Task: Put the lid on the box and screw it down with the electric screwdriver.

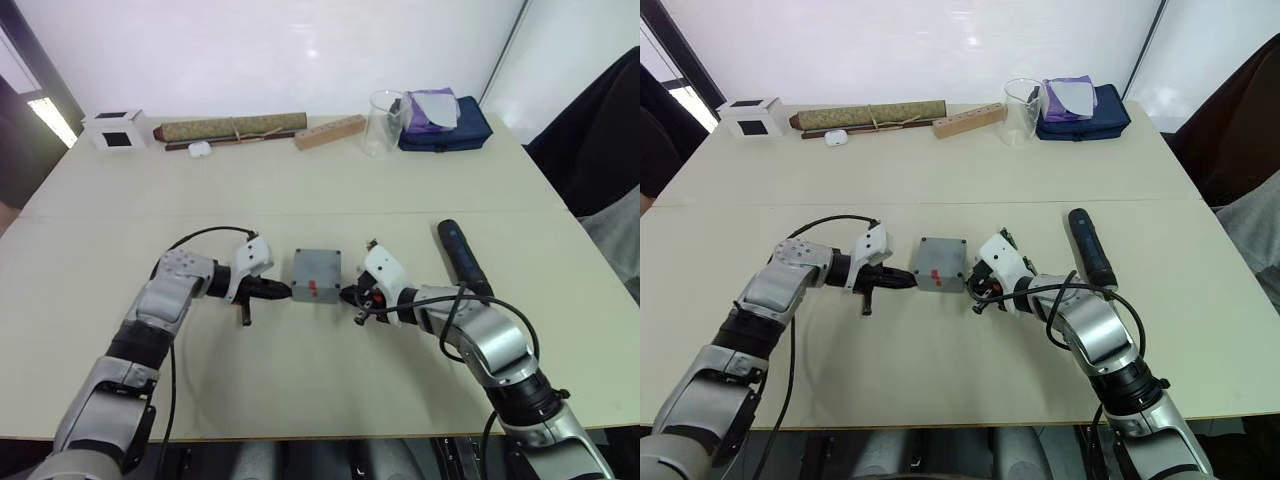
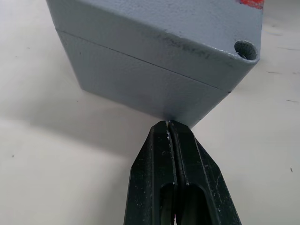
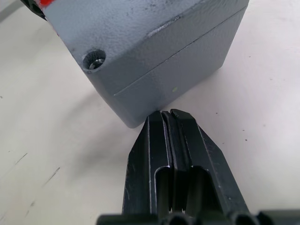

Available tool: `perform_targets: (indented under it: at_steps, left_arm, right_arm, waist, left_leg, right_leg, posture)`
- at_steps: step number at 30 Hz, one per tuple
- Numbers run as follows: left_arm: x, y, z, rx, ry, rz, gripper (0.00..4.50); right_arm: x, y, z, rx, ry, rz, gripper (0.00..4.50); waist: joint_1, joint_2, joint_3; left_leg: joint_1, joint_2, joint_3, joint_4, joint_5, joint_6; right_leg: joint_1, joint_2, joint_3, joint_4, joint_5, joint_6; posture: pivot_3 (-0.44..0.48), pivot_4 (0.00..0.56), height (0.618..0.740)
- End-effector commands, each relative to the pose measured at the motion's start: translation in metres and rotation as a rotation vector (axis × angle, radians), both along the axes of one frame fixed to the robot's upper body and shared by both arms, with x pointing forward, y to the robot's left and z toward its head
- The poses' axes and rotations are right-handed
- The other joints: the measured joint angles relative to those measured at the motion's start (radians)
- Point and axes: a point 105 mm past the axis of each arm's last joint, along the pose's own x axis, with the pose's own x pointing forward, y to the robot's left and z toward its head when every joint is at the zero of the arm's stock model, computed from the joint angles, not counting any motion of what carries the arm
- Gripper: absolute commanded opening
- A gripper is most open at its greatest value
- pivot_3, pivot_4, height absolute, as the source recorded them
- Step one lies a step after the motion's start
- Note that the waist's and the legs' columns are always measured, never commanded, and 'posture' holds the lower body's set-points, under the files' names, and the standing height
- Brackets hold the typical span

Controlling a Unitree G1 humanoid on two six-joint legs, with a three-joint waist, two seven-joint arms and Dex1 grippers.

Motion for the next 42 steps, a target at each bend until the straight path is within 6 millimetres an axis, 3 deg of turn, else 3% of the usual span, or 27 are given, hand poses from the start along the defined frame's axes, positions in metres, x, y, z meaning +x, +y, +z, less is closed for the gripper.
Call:
perform_targets:
  at_steps: [1,10,16,21,25,27,29,37,42]
  left_arm:
    - [-0.010,-0.017,0.010,-0.045,-0.016,-0.081,0.00]
    - [-0.009,-0.009,0.009,-0.014,-0.033,-0.057,0.00]
    - [-0.006,0.029,0.027,-0.003,-0.086,0.053,0.00]
    - [-0.012,0.038,0.055,-0.065,-0.131,0.077,0.00]
    - [-0.018,0.025,0.094,-0.179,-0.181,0.049,0.00]
    - [-0.022,0.018,0.104,-0.210,-0.193,0.028,0.00]
    - [-0.024,0.012,0.111,-0.226,-0.207,0.010,0.00]
    - [-0.023,-0.007,0.121,-0.252,-0.225,-0.033,0.00]
    - [-0.024,-0.013,0.119,-0.249,-0.222,-0.049,0.00]
  right_arm:
    - [-0.009,0.024,0.019,0.053,-0.044,0.125,0.06]
    - [-0.005,0.019,0.019,-0.011,-0.100,0.128,0.06]
    - [-0.002,-0.014,0.027,-0.053,-0.150,0.029,0.06]
    - [-0.014,-0.026,0.052,0.047,-0.209,-0.019,1.56]
    - [-0.016,-0.056,0.060,0.048,-0.248,-0.195,3.06]
    - [-0.016,-0.067,0.059,0.063,-0.233,-0.268,3.89]
    - [-0.015,-0.076,0.056,0.067,-0.222,-0.318,4.42]
    - [-0.004,-0.101,0.038,0.089,-0.192,-0.503,4.42]
    - [0.001,-0.099,0.031,0.088,-0.176,-0.499,4.42]
  waist:
    - [0.000,0.000,0.000]
    - [0.000,0.000,0.000]
    - [0.000,0.000,0.000]
    - [0.006,0.000,0.000]
    - [0.009,0.000,0.000]
    - [0.007,0.000,0.000]
    - [0.005,0.000,0.000]
    - [-0.001,0.001,0.000]
    - [0.001,0.001,0.000]
  left_leg:
    - [0.000,0.000,0.000,0.000,0.000,0.000]
    - [0.000,0.000,0.000,0.000,0.000,0.000]
    - [0.000,0.000,0.000,0.000,0.000,0.000]
    - [0.000,0.000,-0.001,0.000,0.000,0.000]
    - [-0.001,0.000,-0.001,0.001,0.000,0.000]
    - [0.000,0.000,0.000,0.001,0.000,0.000]
    - [0.000,0.000,0.000,0.001,0.000,0.000]
    - [0.001,0.001,0.001,0.000,0.000,0.000]
    - [0.001,0.001,0.001,0.000,0.000,0.000]
  right_leg:
    - [0.000,0.000,0.000,0.000,0.000,0.000]
    - [0.000,0.000,0.000,0.000,0.000,0.000]
    - [0.000,0.000,0.000,0.000,0.000,0.000]
    - [0.000,-0.001,0.000,0.000,0.000,0.000]
    - [0.001,-0.002,0.000,0.000,0.000,0.000]
    - [0.001,-0.002,0.000,-0.001,0.000,0.000]
    - [0.001,-0.001,0.000,0.000,0.000,0.000]
    - [0.001,0.000,0.000,0.000,0.000,0.000]
    - [0.001,0.000,0.000,0.000,0.000,0.000]
  posture:
    - [0.000,0.150,0.736]
    - [0.000,0.150,0.736]
    - [0.000,0.150,0.736]
    - [0.000,0.150,0.736]
    - [0.000,0.150,0.736]
    - [0.000,0.150,0.736]
    - [0.000,0.150,0.736]
    - [0.000,0.150,0.736]
    - [0.000,0.150,0.736]
